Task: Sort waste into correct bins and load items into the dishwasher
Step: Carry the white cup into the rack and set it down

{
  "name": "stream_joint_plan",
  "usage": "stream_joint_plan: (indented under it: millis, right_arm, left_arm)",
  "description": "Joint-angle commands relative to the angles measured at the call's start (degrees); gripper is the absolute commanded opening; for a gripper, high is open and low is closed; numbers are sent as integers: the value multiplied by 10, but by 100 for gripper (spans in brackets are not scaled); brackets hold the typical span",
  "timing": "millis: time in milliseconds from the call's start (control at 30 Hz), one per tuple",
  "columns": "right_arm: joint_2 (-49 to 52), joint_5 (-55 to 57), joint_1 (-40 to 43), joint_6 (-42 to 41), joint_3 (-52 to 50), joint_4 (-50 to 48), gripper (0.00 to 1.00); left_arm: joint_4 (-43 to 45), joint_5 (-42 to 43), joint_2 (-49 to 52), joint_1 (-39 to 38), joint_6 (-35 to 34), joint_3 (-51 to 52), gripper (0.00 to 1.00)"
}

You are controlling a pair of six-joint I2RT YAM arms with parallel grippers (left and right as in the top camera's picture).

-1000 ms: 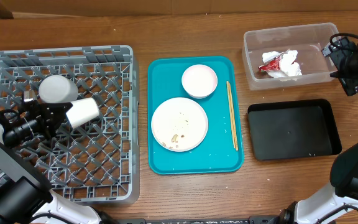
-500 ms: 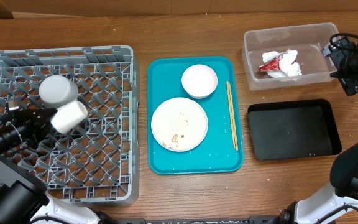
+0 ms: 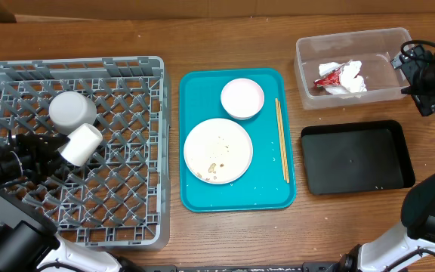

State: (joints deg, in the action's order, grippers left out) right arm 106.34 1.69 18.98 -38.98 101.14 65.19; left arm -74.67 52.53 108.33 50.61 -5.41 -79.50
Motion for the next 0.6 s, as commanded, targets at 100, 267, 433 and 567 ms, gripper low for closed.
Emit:
stream_joint_plan:
  millis: [100, 267, 433, 567]
  right_arm:
    - [-6, 1, -3, -1, 1, -3, 100]
    - [-6, 1, -3, -1, 1, -3, 100]
    - [-6, 1, -3, -1, 1, -3, 100]
    - [-6, 1, -3, -1, 1, -3, 100]
  left_arm:
    - [-69, -132, 2, -7, 5, -106, 41]
    - [-105, -200, 2, -7, -15, -161, 44]
    - [-141, -193, 2, -7, -15, -200, 44]
    - [-179, -177, 1, -12, 4, -240, 38]
